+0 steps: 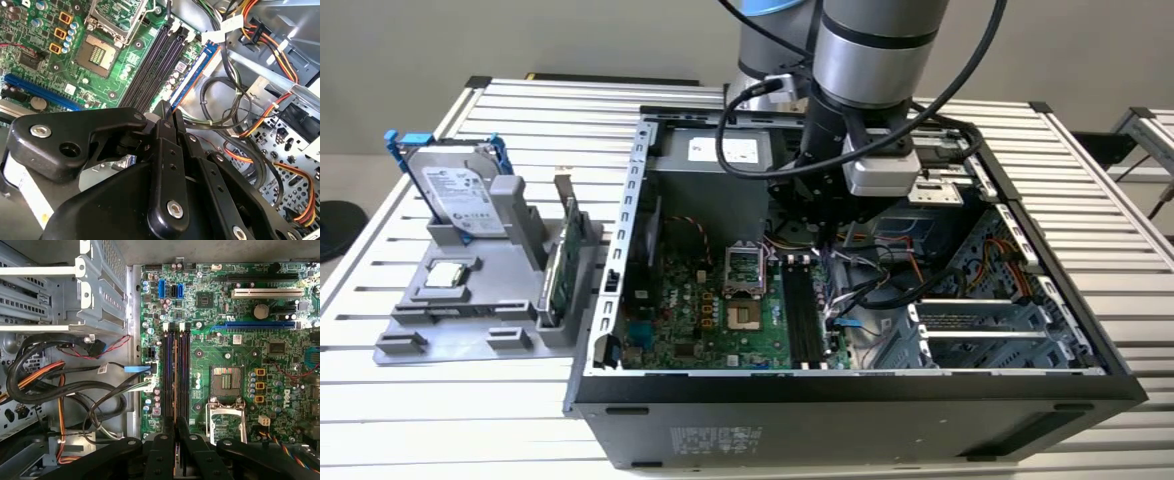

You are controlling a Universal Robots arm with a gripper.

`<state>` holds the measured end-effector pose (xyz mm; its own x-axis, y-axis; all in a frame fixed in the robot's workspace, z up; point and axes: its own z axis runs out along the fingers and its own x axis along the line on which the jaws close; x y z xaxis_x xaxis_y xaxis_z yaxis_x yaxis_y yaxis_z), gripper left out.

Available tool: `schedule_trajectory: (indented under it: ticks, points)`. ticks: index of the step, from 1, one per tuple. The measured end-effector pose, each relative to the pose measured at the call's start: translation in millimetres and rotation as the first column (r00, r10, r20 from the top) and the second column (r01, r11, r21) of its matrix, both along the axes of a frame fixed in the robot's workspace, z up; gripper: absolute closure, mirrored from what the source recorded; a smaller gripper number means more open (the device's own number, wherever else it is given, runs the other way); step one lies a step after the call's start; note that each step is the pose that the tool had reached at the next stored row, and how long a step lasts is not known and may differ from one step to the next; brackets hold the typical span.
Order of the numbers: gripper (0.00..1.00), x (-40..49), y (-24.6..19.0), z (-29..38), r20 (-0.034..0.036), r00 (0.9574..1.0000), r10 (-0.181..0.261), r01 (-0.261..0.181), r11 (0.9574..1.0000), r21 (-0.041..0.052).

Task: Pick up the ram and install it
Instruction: 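Insert the ram into the slot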

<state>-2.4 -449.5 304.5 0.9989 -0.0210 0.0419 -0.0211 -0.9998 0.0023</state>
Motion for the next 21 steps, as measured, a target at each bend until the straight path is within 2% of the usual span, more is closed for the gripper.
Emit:
schedule_trajectory:
  ticks: [3,13,14,18,21]
  points:
    - [1.00,0.0,0.0,-0.9,0.0003,1.0000,0.000,0.000,1.0000,0.0006]
    - [1.00,2.8,0.0,-18.4,-0.0011,1.0000,0.000,0.000,1.0000,-0.0003]
    - [1.00,3.7,0.0,-19.4,-0.0031,1.0000,0.001,-0.001,1.0000,-0.0008]
    - [1.00,8.1,-0.2,-22.5,-0.0196,0.9998,0.007,-0.007,1.0000,-0.0033]
    - [1.00,10.7,-0.3,-23.9,-0.0277,0.9996,0.008,-0.009,0.9999,-0.0111]
